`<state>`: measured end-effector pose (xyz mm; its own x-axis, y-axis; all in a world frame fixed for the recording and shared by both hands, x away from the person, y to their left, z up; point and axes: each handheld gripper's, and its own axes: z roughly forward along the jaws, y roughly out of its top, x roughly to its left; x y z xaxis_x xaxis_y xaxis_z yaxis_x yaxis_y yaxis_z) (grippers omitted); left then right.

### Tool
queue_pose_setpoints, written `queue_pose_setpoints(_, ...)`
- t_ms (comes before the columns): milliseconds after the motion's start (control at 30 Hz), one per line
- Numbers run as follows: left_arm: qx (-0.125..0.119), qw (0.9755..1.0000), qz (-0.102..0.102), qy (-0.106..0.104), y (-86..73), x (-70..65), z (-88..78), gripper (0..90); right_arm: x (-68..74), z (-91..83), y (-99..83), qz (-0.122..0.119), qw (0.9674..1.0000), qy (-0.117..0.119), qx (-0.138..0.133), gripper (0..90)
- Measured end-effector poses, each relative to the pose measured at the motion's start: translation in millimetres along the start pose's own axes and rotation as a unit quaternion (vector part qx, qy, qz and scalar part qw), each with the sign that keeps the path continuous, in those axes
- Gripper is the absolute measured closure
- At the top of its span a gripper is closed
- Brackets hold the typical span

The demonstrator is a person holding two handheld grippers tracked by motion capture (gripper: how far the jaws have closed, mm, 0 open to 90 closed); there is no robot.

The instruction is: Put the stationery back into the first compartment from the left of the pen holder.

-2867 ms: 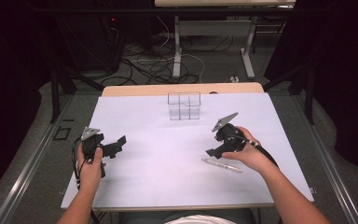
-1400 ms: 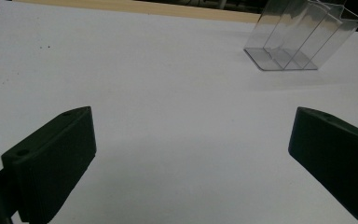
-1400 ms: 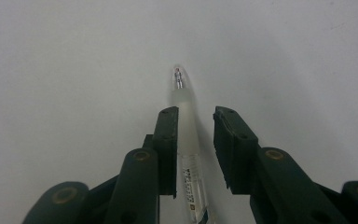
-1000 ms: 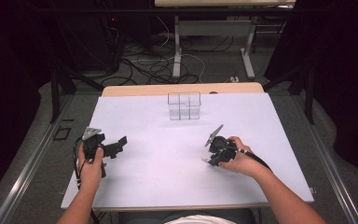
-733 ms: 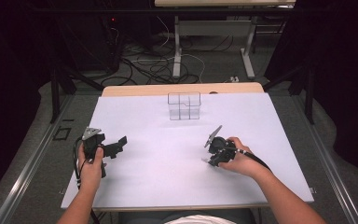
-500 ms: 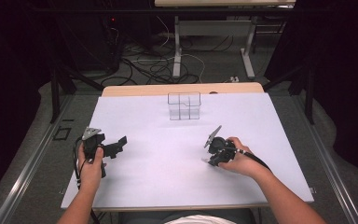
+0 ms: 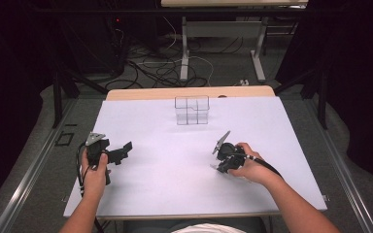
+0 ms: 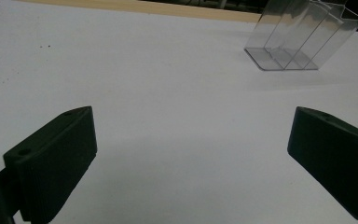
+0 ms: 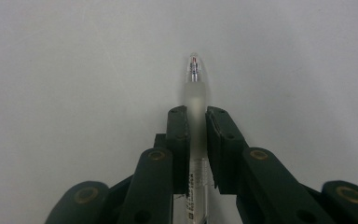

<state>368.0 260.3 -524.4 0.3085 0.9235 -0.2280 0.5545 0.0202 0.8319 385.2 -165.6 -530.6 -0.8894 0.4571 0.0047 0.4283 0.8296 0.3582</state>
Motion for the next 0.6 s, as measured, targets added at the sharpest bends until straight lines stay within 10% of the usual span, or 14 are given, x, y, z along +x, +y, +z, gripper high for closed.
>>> queue_pose_setpoints(600, 0.000, 1.0000, 0.000, 0.000, -0.1, 0.2, 0.1, 1.1, 2.3, -15.4, 3.9, 0.008, 0.9998, 0.001, -0.018, 80.3)
